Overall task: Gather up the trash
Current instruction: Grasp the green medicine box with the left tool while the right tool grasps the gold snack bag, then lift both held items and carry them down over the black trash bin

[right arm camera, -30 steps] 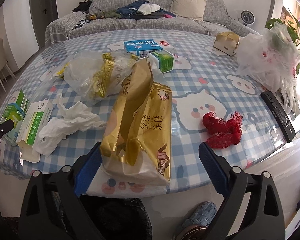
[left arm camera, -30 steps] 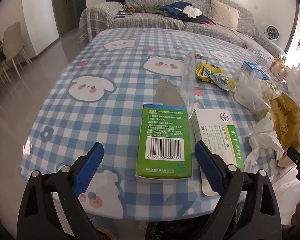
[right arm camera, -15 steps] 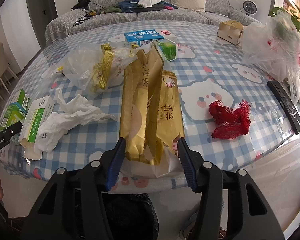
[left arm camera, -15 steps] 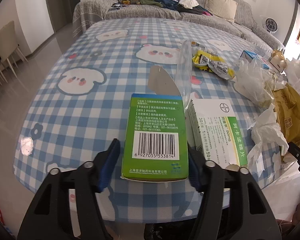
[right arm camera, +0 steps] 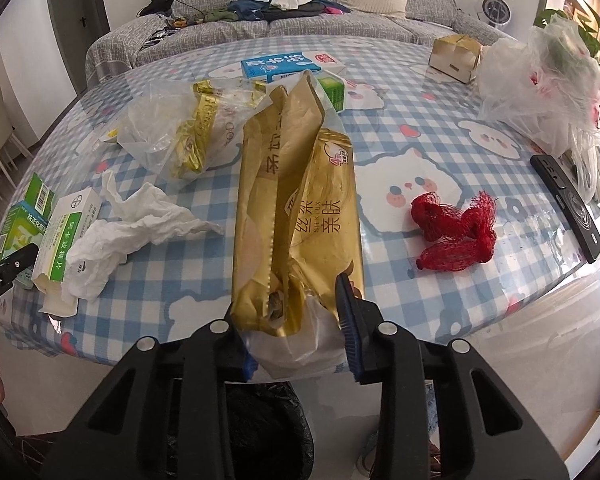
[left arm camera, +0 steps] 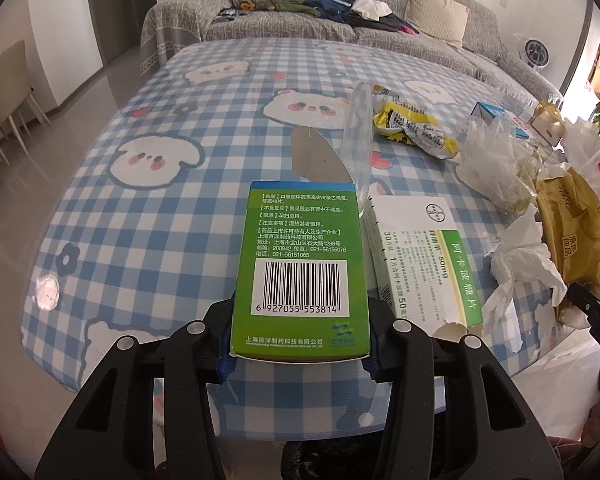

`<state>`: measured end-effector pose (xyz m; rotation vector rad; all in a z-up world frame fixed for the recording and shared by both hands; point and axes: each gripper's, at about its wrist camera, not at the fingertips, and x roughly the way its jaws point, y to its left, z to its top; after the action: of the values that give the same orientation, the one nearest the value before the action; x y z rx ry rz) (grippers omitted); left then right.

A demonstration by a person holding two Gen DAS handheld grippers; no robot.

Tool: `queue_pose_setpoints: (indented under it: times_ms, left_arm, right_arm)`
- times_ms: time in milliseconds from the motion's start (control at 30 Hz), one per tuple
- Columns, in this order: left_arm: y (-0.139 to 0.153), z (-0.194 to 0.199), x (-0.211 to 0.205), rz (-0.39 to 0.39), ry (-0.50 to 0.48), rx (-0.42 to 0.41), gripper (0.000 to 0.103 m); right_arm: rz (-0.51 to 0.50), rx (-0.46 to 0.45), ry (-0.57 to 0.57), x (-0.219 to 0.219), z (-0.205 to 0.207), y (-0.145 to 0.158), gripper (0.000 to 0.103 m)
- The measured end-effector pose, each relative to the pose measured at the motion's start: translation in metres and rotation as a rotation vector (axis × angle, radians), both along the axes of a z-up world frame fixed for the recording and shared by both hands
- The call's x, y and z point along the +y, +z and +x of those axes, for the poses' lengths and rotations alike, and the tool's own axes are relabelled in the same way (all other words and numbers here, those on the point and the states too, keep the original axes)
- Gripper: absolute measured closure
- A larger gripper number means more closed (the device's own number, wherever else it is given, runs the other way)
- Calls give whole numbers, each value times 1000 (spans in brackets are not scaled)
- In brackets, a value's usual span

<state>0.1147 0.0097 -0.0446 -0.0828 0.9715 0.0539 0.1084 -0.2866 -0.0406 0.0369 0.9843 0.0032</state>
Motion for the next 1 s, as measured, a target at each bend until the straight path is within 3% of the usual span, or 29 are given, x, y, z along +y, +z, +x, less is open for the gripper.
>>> queue_pose_setpoints:
  times_ms: [1000]
  left_arm:
    - [36, -50, -19, -16, -31, -72, 57]
  right_arm:
    - [18, -129, -7, -8, -36, 45, 75]
